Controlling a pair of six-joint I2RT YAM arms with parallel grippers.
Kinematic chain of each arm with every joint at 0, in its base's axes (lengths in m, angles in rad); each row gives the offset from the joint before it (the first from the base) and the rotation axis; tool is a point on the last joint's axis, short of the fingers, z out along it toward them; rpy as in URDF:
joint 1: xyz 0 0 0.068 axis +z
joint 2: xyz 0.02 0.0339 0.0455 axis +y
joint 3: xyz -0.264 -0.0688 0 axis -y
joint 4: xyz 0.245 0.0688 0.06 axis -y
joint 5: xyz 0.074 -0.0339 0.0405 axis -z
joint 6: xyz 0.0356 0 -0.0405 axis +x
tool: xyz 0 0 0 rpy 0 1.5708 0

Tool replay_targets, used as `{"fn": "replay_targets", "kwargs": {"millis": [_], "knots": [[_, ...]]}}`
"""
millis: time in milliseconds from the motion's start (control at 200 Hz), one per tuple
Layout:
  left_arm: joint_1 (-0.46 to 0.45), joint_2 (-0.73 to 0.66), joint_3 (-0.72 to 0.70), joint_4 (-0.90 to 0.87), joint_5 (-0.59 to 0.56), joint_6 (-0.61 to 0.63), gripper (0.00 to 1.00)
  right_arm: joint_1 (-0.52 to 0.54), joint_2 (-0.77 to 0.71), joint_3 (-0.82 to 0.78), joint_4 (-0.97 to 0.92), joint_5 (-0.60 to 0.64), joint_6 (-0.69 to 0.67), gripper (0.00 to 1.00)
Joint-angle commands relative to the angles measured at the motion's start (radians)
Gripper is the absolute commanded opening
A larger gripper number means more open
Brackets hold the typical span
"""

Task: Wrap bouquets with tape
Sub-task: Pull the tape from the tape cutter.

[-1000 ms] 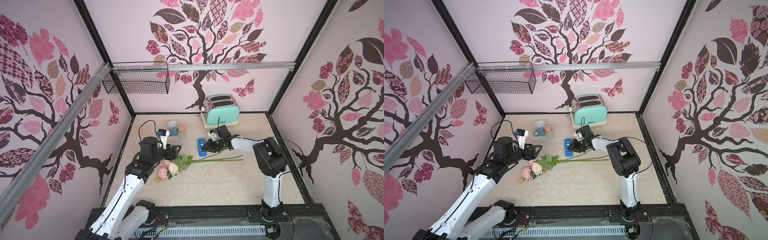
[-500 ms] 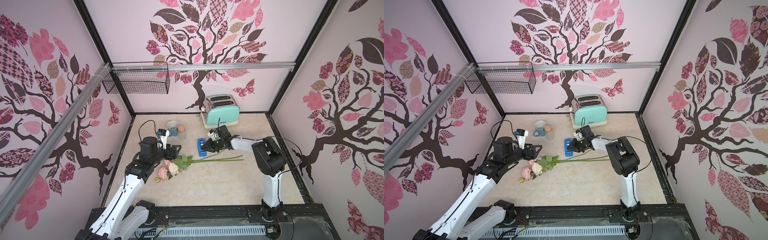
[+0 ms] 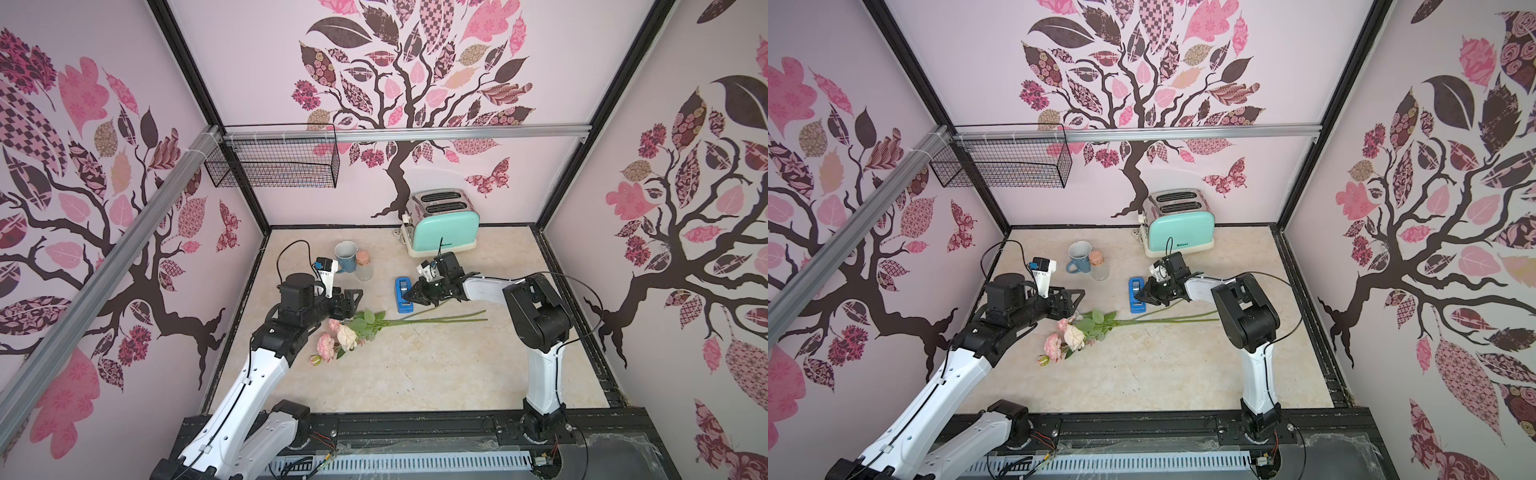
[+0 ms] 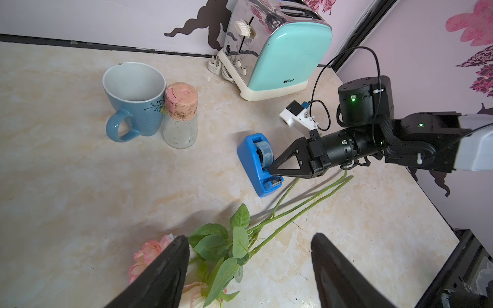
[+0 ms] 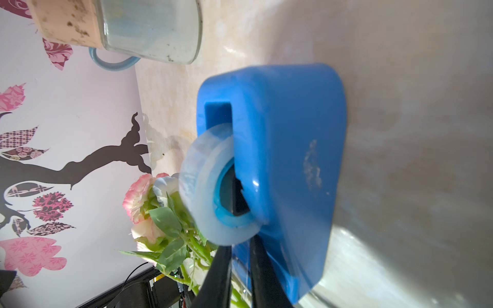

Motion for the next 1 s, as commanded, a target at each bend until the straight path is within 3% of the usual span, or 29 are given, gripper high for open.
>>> {"fn": "replay_targets", "kwargs": {"millis": [0,460,590,815,905,995], "knots": [[-0.002,0.001,-0.025,0.021,0.023,-0.005,0.76,0.001,0.047,-0.009,0.021,-0.053,0.022,0.17],[-0.004,0.005,-0.025,0.024,0.025,-0.004,0.76,-0.003,0.053,-0.013,0.028,-0.086,0.015,0.14],[-0.003,0.017,-0.024,0.013,0.019,0.009,0.76,-0.004,0.045,-0.024,0.05,-0.097,0.026,0.0],[-0.006,0.079,-0.004,-0.027,0.0,0.059,0.76,-0.005,0.01,-0.027,0.055,-0.109,0.031,0.0],[-0.041,0.116,0.014,-0.061,-0.029,0.103,0.76,-0.004,-0.014,-0.054,0.115,-0.134,0.069,0.0],[-0.132,0.155,0.043,-0.118,-0.119,0.208,0.77,-0.005,-0.032,-0.076,0.154,-0.149,0.094,0.0]]}}
